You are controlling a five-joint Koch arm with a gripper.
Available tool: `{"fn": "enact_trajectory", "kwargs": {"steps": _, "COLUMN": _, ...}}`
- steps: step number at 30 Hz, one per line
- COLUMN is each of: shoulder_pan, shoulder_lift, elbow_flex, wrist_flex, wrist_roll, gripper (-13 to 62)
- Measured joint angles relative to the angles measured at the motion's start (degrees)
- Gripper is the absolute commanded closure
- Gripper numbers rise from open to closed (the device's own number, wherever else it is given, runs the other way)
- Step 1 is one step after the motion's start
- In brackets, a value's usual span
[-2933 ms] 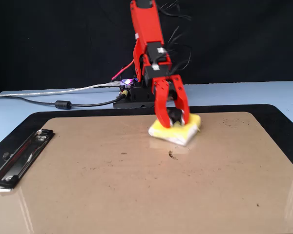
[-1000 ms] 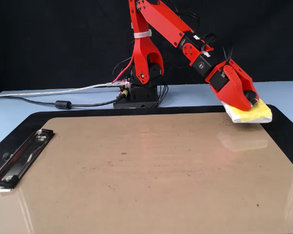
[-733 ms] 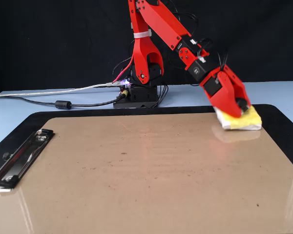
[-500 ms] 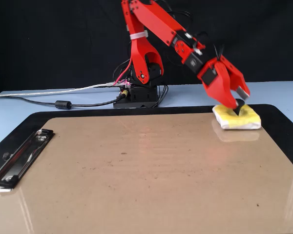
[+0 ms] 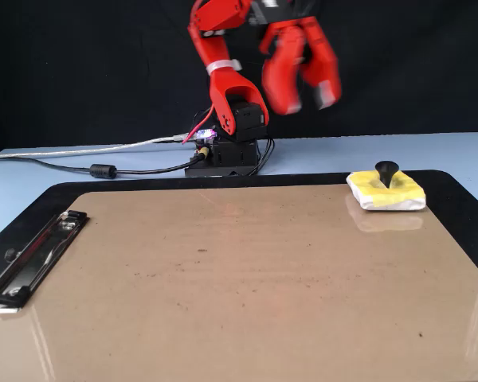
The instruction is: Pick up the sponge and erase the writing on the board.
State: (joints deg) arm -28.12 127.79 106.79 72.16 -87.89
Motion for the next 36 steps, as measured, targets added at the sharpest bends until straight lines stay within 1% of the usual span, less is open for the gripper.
{"fn": "enact_trajectory", "kwargs": {"steps": 3, "shoulder_pan": 11.6, "shoulder_lift": 0.0, "elbow_flex": 1.23, "wrist_flex": 1.76, "wrist_roll": 9.58, "gripper": 17.1}}
{"fn": "enact_trajectory", "kwargs": {"steps": 5, "shoulder_pan": 18.54, "shoulder_lift": 0.09, "elbow_flex": 6.24, "wrist_flex": 1.93, "wrist_roll": 16.52, "gripper": 17.1}}
{"fn": "enact_trajectory", "kwargs": {"steps": 7, "shoulder_pan": 22.68, "shoulder_lift": 0.18, "elbow_flex": 10.99, "wrist_flex": 1.49, "wrist_roll": 19.25, "gripper": 17.1}}
{"fn": "enact_trajectory", "kwargs": {"steps": 8, "shoulder_pan": 25.49, "shoulder_lift": 0.18, "elbow_flex": 15.91, "wrist_flex": 1.93, "wrist_roll": 19.86, "gripper": 17.1}}
{"fn": "enact_trajectory", "kwargs": {"steps": 10, "shoulder_pan": 27.95, "shoulder_lift": 0.18, "elbow_flex": 20.13, "wrist_flex": 1.14, "wrist_roll": 19.78, "gripper": 16.8}}
{"fn": "enact_trajectory", "kwargs": {"steps": 12, "shoulder_pan": 28.92, "shoulder_lift": 1.67, "elbow_flex": 25.93, "wrist_flex": 1.76, "wrist_roll": 19.86, "gripper": 16.1}}
{"fn": "enact_trajectory", "kwargs": {"steps": 16, "shoulder_pan": 30.59, "shoulder_lift": 4.22, "elbow_flex": 31.64, "wrist_flex": 3.87, "wrist_roll": 19.69, "gripper": 16.0}}
{"fn": "enact_trajectory", "kwargs": {"steps": 25, "shoulder_pan": 40.61, "shoulder_lift": 4.22, "elbow_flex": 31.99, "wrist_flex": 15.56, "wrist_roll": 18.63, "gripper": 16.0}}
{"fn": "enact_trajectory", "kwargs": {"steps": 36, "shoulder_pan": 41.04, "shoulder_lift": 4.31, "elbow_flex": 34.19, "wrist_flex": 16.17, "wrist_roll": 16.87, "gripper": 15.0}}
